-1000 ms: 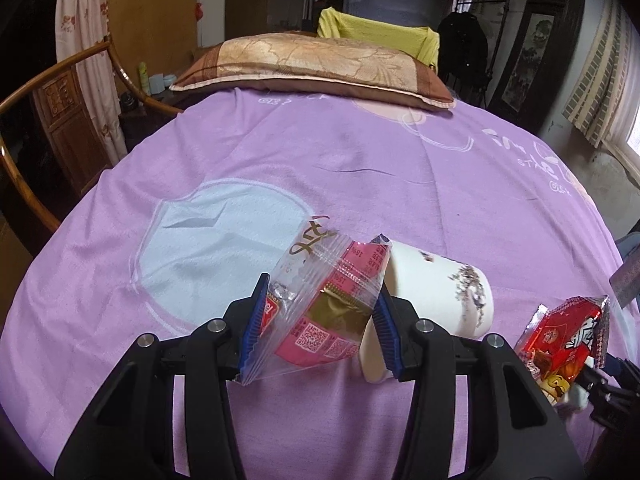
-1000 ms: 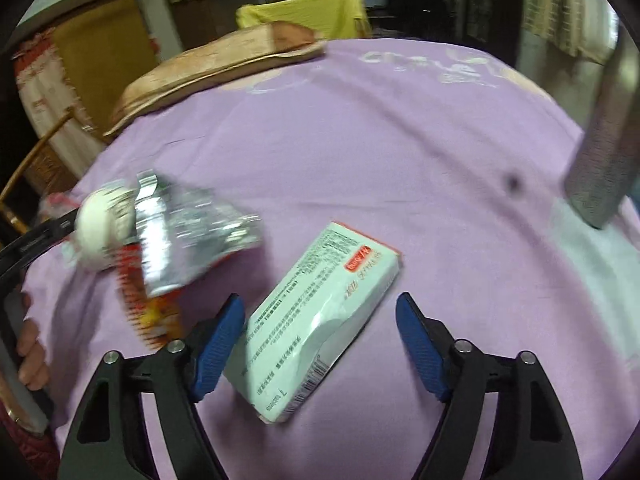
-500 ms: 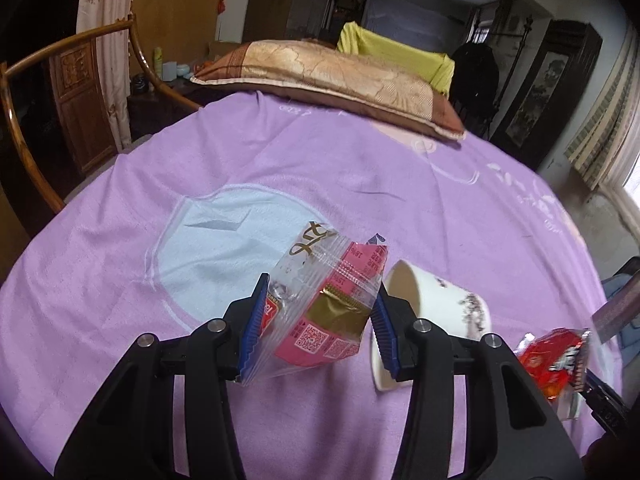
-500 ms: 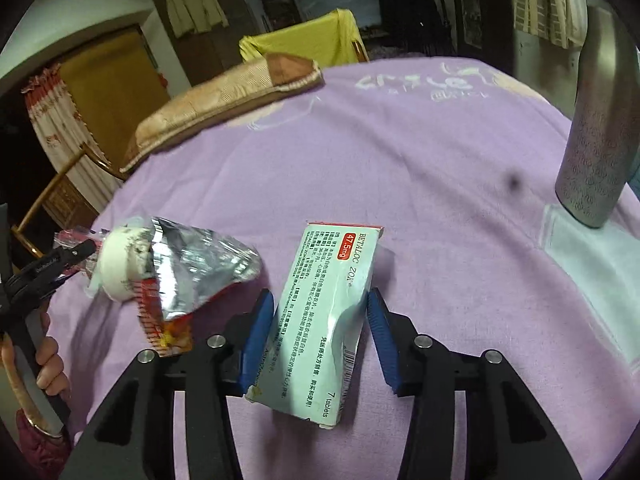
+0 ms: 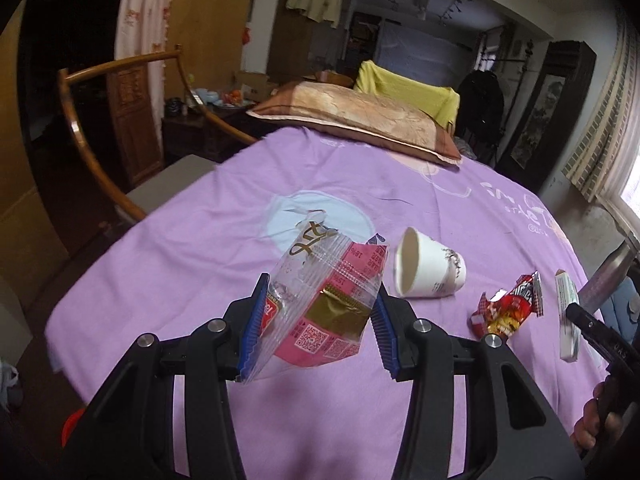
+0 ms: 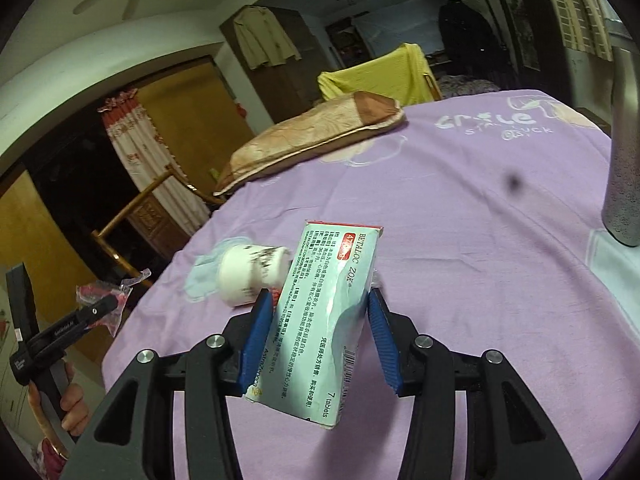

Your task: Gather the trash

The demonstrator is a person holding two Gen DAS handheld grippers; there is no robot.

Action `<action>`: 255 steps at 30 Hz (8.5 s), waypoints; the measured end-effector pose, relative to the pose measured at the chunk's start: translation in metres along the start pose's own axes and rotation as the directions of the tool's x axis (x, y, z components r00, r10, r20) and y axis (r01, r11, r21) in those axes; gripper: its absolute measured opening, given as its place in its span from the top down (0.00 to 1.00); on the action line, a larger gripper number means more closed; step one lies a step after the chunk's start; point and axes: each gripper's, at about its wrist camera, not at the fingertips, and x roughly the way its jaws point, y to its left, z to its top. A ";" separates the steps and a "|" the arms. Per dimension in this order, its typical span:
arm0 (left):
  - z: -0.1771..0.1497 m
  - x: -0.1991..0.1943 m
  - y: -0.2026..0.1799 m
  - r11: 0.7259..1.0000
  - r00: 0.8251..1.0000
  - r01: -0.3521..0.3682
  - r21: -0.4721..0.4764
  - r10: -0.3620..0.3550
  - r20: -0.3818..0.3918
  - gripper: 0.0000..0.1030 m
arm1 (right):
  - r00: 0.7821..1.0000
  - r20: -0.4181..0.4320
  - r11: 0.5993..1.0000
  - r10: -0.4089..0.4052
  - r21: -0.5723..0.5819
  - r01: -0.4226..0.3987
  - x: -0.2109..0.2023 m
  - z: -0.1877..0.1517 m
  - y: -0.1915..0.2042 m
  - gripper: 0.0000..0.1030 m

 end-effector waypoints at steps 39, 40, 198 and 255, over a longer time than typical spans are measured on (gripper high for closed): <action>-0.186 -0.136 0.335 0.634 0.771 -0.626 -0.454 0.590 -0.238 0.12 | 0.630 -0.737 0.642 0.244 -0.364 -0.674 0.112 -0.230 0.440 0.44; -0.186 -0.137 0.336 0.634 0.772 -0.624 -0.457 0.589 -0.238 0.12 | 0.621 -0.747 0.644 0.238 -0.357 -0.677 0.114 -0.234 0.444 0.43; 0.015 0.164 -0.145 0.936 0.993 0.078 0.342 -0.043 -0.109 0.21 | 0.981 -0.060 0.983 -0.184 -0.003 0.184 0.063 0.018 -0.009 0.62; -0.082 0.028 0.009 0.982 0.989 -0.105 0.155 0.120 -0.089 0.23 | 0.983 -0.140 0.974 0.121 -0.175 -0.145 0.044 -0.027 0.071 0.62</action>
